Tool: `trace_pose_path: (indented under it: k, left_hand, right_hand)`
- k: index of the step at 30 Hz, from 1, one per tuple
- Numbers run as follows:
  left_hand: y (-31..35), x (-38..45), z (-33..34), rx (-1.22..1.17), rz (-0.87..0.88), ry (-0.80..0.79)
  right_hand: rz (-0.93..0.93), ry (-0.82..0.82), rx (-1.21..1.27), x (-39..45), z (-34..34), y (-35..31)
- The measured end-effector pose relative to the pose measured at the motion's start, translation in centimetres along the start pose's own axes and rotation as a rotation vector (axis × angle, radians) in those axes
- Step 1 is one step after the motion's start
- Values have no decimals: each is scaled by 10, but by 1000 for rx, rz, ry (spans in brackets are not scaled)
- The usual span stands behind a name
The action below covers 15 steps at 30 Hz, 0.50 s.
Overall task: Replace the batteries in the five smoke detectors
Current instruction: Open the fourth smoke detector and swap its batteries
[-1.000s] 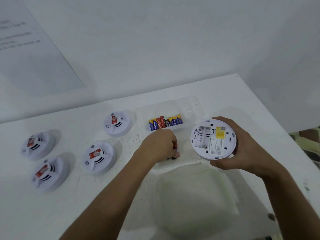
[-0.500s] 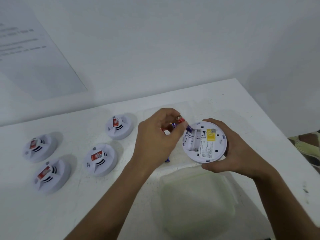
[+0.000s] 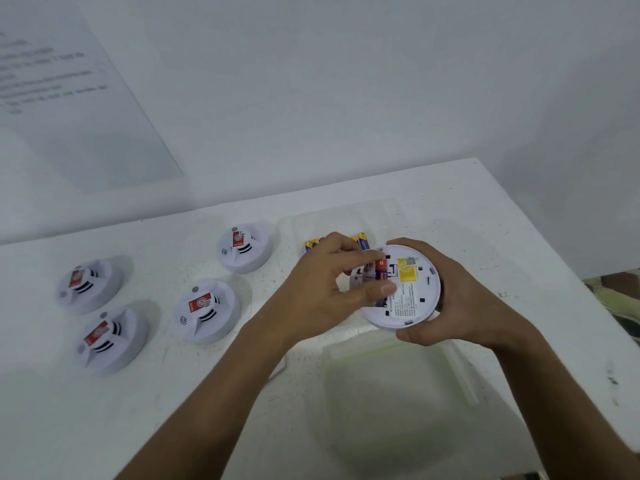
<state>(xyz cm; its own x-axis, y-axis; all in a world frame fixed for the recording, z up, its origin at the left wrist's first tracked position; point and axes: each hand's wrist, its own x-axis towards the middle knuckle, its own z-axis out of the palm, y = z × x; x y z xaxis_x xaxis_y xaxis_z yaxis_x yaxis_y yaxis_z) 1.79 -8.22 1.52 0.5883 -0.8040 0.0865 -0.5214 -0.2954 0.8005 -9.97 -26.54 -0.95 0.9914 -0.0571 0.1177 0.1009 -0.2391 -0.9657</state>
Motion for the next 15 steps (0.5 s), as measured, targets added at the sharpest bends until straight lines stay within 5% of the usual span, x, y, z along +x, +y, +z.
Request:
trace_pose_path:
  k: [4,15]
  left_hand:
    - [-10,-6,-8,180,39,-168]
    - [-24,-9,-11,206,122,-140]
  right_hand:
    - [0,-1,-1,2,-1,0]
    - [44,-47,-7,13,4,3]
